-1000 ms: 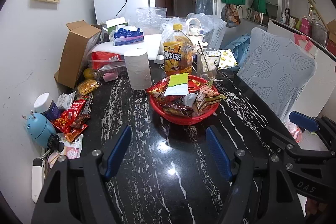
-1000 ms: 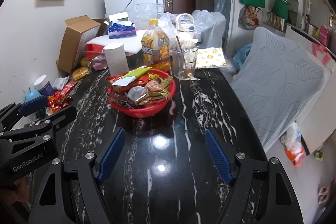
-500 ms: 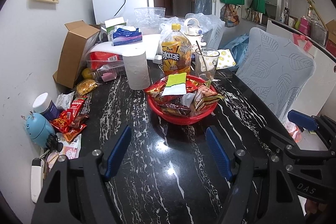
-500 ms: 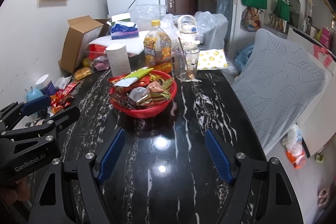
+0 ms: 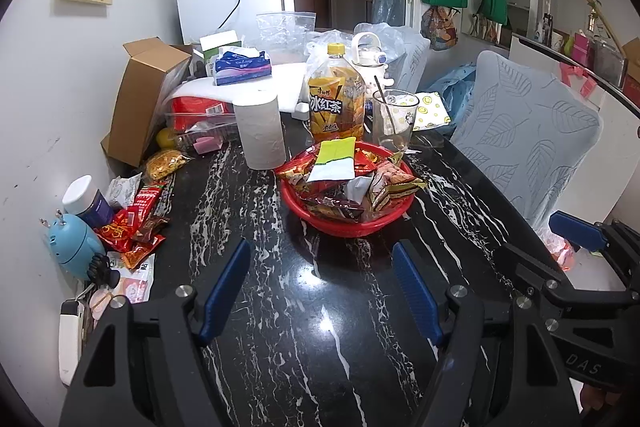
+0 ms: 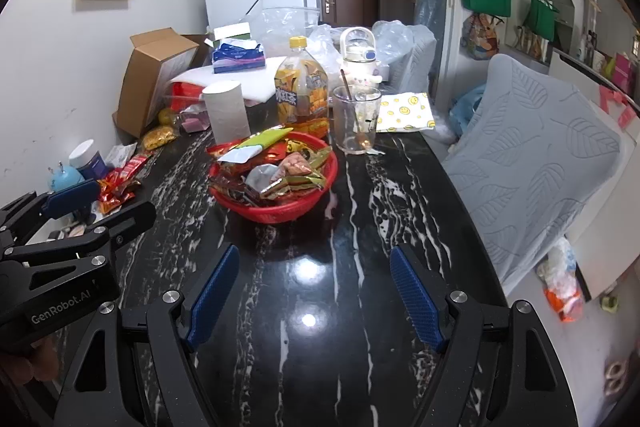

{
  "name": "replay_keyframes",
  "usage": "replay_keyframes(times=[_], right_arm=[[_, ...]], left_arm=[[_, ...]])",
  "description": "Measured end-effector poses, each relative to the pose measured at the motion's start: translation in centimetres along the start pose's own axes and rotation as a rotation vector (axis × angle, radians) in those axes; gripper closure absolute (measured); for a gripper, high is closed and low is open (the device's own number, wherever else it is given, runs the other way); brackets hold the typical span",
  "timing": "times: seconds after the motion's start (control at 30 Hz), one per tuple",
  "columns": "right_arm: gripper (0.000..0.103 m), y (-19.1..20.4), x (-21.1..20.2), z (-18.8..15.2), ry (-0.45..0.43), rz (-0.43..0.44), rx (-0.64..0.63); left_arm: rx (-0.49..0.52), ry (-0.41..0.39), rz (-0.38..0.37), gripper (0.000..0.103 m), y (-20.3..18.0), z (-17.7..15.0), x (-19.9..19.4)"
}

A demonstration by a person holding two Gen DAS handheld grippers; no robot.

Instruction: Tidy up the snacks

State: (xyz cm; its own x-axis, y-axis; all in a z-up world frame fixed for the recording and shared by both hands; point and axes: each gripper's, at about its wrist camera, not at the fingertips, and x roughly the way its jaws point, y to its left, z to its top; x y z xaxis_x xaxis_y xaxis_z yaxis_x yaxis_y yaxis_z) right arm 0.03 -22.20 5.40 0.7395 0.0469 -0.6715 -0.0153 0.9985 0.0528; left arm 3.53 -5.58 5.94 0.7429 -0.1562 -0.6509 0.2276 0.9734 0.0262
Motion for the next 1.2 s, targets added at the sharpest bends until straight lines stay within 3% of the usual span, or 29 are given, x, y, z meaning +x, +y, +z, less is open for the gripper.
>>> replay_keyframes(times=[1.2], right_arm=[[0.025, -0.7, 0.2, -0.4, 0.011, -0.002, 0.024]], left_arm=[[0.023, 0.019, -0.011, 0.030, -1.3, -0.2, 0.5]])
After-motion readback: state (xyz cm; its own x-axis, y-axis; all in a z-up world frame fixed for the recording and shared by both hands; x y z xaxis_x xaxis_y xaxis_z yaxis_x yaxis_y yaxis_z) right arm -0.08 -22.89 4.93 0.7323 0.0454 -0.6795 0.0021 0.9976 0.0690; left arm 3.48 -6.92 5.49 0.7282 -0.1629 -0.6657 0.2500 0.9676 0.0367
